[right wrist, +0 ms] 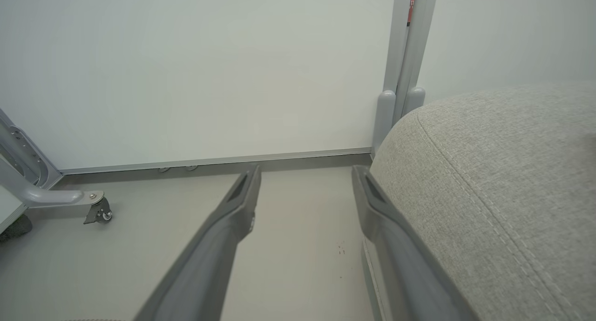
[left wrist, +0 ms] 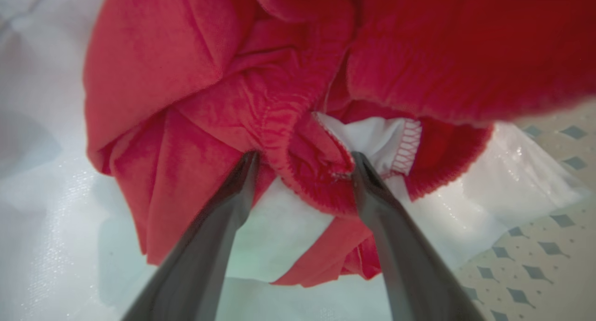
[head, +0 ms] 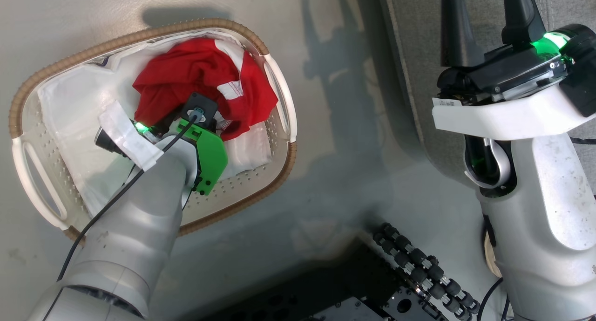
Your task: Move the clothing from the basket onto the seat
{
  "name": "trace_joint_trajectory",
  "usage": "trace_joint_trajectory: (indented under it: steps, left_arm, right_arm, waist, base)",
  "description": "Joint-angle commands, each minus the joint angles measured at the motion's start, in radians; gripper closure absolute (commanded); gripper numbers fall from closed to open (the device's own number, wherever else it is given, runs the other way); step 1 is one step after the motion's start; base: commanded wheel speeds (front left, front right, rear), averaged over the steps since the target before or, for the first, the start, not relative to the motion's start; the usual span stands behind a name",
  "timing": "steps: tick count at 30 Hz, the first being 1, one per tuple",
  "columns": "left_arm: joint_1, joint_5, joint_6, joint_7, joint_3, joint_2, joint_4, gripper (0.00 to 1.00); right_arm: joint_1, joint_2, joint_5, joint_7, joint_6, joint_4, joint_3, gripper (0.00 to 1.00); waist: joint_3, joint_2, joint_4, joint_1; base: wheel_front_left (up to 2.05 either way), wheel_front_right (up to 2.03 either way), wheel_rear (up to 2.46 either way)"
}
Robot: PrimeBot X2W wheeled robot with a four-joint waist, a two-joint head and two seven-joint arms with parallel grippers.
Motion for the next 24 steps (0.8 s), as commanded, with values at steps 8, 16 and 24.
trace_joint_trajectory:
  steps: [8, 16, 24]
  left_arm:
    - [-0.017, -0.033, 0.019, -0.015, -0.02, 0.004, 0.003, 1.0]
    - [0.008, -0.058, 0.037, -0.056, -0.019, 0.004, 0.004, 1.0]
    - [0.056, -0.086, 0.063, -0.118, -0.012, 0.013, 0.005, 1.0]
  right_arm:
    - [-0.007, -0.002, -0.004, -0.005, -0.001, -0.008, -0.001, 0.0]
    - [-0.019, -0.002, 0.005, -0.005, -0.001, 0.006, 0.007, 0.0]
    - [-0.035, -0.002, 0.015, -0.005, -0.001, 0.029, 0.03, 0.0]
  waist:
    - [-0.006, 0.0, 0.001, 0.0]
    - [-0.038, 0.0, -0.008, 0.0]
    - [-0.112, 0.0, -0.015, 0.0]
  base:
    - [0.0, 0.0, 0.0]
    - [0.0, 0.0, 0.0]
    - [0.0, 0.0, 0.0]
